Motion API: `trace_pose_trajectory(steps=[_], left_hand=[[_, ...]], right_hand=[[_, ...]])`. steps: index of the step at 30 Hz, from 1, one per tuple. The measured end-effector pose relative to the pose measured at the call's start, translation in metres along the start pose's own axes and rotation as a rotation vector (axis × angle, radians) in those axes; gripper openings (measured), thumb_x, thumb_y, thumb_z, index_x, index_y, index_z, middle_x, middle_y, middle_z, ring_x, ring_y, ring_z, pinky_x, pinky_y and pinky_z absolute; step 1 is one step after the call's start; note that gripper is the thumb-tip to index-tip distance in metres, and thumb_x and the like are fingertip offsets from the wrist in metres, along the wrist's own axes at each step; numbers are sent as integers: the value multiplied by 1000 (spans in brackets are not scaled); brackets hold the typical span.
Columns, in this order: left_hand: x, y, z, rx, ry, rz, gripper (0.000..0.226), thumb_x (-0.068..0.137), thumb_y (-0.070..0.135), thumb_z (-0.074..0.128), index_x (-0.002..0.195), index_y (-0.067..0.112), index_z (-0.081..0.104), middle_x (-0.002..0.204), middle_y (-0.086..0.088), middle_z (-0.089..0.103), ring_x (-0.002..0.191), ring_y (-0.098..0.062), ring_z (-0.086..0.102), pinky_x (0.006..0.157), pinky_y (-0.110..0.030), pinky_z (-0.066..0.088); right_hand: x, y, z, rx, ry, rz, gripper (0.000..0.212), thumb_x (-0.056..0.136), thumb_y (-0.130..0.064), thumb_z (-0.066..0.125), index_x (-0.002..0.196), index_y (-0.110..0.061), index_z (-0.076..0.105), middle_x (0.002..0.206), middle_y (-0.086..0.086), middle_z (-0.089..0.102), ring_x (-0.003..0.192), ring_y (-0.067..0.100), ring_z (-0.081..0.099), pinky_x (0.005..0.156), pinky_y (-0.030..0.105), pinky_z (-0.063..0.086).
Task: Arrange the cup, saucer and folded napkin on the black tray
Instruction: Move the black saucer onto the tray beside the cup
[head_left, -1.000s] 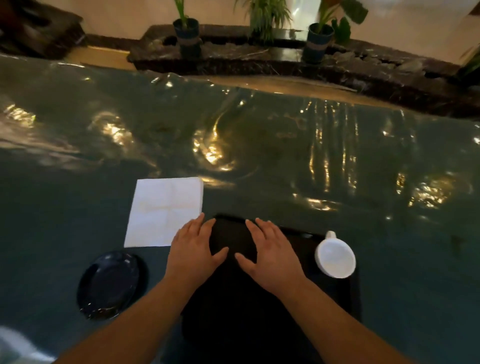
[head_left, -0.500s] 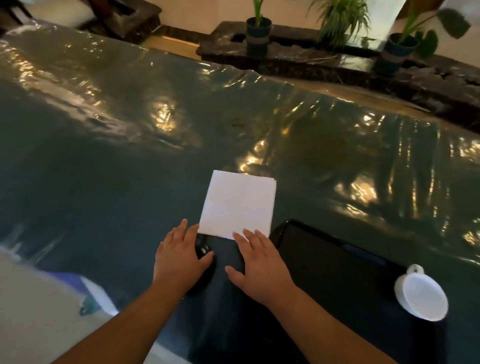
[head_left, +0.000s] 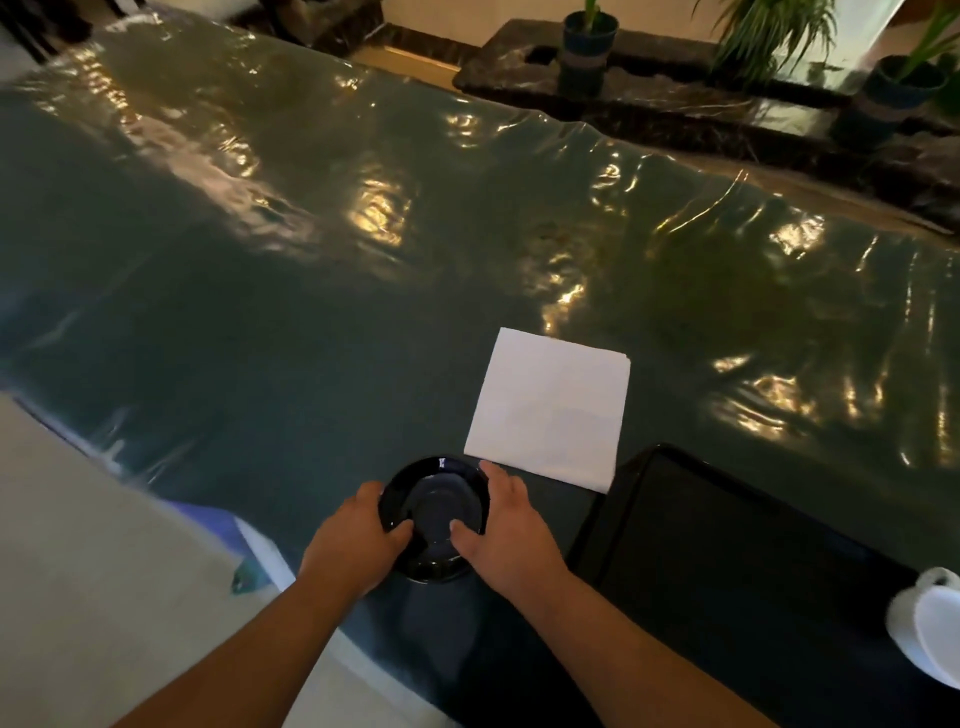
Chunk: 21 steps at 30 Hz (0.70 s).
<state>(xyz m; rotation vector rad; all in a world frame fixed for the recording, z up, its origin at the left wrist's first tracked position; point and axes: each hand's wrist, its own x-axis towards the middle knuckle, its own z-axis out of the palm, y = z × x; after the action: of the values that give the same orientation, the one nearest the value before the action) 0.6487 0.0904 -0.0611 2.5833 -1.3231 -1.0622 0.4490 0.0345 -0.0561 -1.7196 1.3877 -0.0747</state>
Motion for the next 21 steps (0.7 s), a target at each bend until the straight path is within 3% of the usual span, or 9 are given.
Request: trace_pose_trajectory(steps=[5, 8, 14, 21], left_hand=[[-6, 10, 0, -135, 45, 3, 28, 89, 34, 65, 112, 29, 49, 87, 11, 60, 76, -11, 59, 63, -33, 45], [-14, 23, -3, -177, 93, 41, 29, 89, 33, 63, 114, 32, 48, 89, 13, 62, 78, -7, 60, 60, -31, 44], [-30, 78, 0, -212, 118, 184, 40, 88, 38, 65, 126, 33, 53, 101, 11, 66, 88, -14, 65, 70, -33, 48], [-61, 160, 50, -188, 45, 366, 44, 89, 38, 65, 131, 34, 53, 107, 14, 64, 88, -10, 62, 68, -28, 46]], right_hand=[[3, -5, 0, 152, 27, 38, 86, 86, -49, 73, 157, -33, 26, 152, 3, 41, 129, 24, 53, 102, 37, 49], [-5, -3, -10, 158, 92, 27, 89, 86, -51, 72, 158, -34, 23, 156, 0, 39, 132, 23, 51, 104, 37, 49], [-37, 18, -52, 214, 247, 48, 88, 89, -49, 73, 158, -34, 20, 155, -1, 39, 133, 19, 50, 104, 32, 47], [-87, 87, -108, 238, 379, 142, 89, 88, -49, 74, 160, -31, 23, 154, -1, 37, 129, 18, 52, 100, 28, 46]])
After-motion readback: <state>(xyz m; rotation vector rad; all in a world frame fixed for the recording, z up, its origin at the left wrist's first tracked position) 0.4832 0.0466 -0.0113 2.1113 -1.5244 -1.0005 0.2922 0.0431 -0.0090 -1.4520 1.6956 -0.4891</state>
